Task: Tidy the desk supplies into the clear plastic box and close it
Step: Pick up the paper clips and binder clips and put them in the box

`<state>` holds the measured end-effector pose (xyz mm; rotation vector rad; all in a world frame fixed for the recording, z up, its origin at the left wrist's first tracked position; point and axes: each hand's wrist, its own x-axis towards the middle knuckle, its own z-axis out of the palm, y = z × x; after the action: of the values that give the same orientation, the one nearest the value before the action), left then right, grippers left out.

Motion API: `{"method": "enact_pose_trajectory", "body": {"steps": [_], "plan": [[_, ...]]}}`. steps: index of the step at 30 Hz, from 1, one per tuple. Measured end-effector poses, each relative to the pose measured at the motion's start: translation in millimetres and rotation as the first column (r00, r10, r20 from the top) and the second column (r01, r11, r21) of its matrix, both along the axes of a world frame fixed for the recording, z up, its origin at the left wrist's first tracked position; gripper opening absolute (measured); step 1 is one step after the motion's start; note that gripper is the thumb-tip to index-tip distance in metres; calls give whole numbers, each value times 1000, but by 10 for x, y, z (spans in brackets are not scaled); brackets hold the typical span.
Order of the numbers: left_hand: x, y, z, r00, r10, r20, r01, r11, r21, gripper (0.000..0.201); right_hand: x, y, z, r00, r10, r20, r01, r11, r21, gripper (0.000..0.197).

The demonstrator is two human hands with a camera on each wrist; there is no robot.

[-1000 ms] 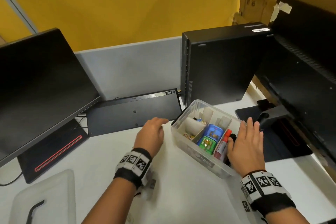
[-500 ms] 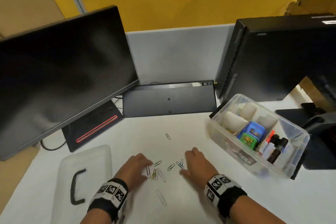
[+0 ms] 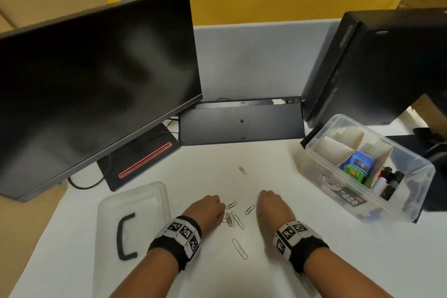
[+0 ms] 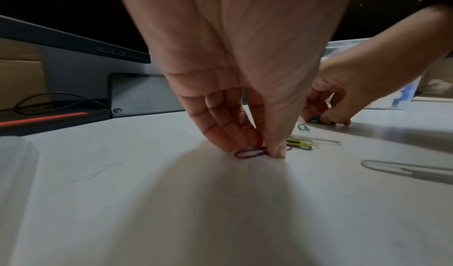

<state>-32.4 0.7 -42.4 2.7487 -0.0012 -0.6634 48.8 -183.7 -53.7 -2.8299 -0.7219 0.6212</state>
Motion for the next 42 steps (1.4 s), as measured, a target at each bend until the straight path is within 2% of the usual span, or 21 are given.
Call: {"method": "enact_pose_trajectory", "body": {"steps": [2, 4, 6, 8, 9, 10, 11, 13, 14, 16, 18, 22, 26, 29, 30, 32, 34, 35, 37, 40, 42], "plan": [[-34, 38, -39, 1000, 17, 3, -17, 999, -27, 17, 55, -55, -4, 985, -140, -103, 152, 980, 124, 12], [-65, 65, -60, 999, 52, 10, -52, 998, -44, 19, 119, -153, -7, 895, -277, -348, 401, 842, 361, 8], [-80, 71, -60, 996, 84, 16, -83, 994, -65, 21, 137, -222, 15, 711, -293, -640, 671, 556, 491, 14], [-81, 76, -51, 997, 77, 1, -77, 995, -69, 22, 122, -232, 42, 459, -182, -869, 880, 228, 417, 26], [-77, 80, -47, 998, 61, -15, -62, 996, -69, 22, 117, -224, 49, 387, -129, -913, 919, 139, 370, 25], [-79, 82, -42, 999, 42, -30, -44, 997, -71, 21, 113, -224, 33, 393, -118, -912, 915, 146, 376, 19], [-84, 84, -38, 999, 22, -38, -24, 997, -79, 20, 110, -226, 24, 497, -162, -853, 854, 266, 447, 14], [-93, 80, -31, 999, -43, 13, 44, 995, -95, 18, 90, -243, 16, 845, -167, -509, 473, 677, 563, 12], [-94, 70, -29, 994, -90, 64, 95, 991, -91, 18, 86, -232, -4, 939, -76, -334, 251, 816, 520, 9], [-82, 38, -15, 972, -181, 152, 193, 979, -63, 18, 97, -168, -31, 974, 142, -178, -72, 933, 353, 17], [-45, 10, -4, 949, -242, 200, 255, 966, -42, 19, 112, -90, -53, 956, 268, -120, -245, 954, 173, 26], [-11, -2, -34, 947, -245, 209, 263, 962, -67, 21, 90, -22, -121, 962, 270, -37, -266, 960, 88, 14], [-23, 13, -88, 966, -159, 203, 181, 979, -95, 24, -48, 27, -144, 986, 165, -22, -164, 986, 41, 21], [-21, 39, -118, 981, -73, 178, 97, 987, -127, 20, -74, 12, -144, 983, -60, -173, 105, 960, 259, 11], [-24, 42, -128, 984, -52, 170, 75, 988, -138, 18, -75, -15, -140, 939, -134, -318, 255, 891, 376, 14], [-40, 46, -140, 988, -14, 156, 39, 987, -157, 15, -89, -61, -114, 716, -126, -686, 614, 581, 535, 15], [-56, 50, -148, 988, 4, 152, 21, 986, -166, 12, -115, -73, -82, 446, 47, -894, 857, 266, 441, 12], [-57, 50, -152, 988, 3, 153, 22, 987, -161, 11, -125, -74, -82, 375, 82, -923, 900, 206, 384, 12], [-47, 37, -145, 989, -21, 143, 40, 991, -126, 12, -137, -61, -109, 374, 55, -926, 891, 257, 375, 25], [-25, 0, -117, 994, -47, 99, 54, 996, -76, 13, -162, -9, -97, 700, -108, -706, 588, 649, 483, 29], [-23, -22, -120, 997, -33, 68, 38, 997, -64, 14, -211, 45, -107, 869, -163, -468, 367, 847, 385, 21]]}}
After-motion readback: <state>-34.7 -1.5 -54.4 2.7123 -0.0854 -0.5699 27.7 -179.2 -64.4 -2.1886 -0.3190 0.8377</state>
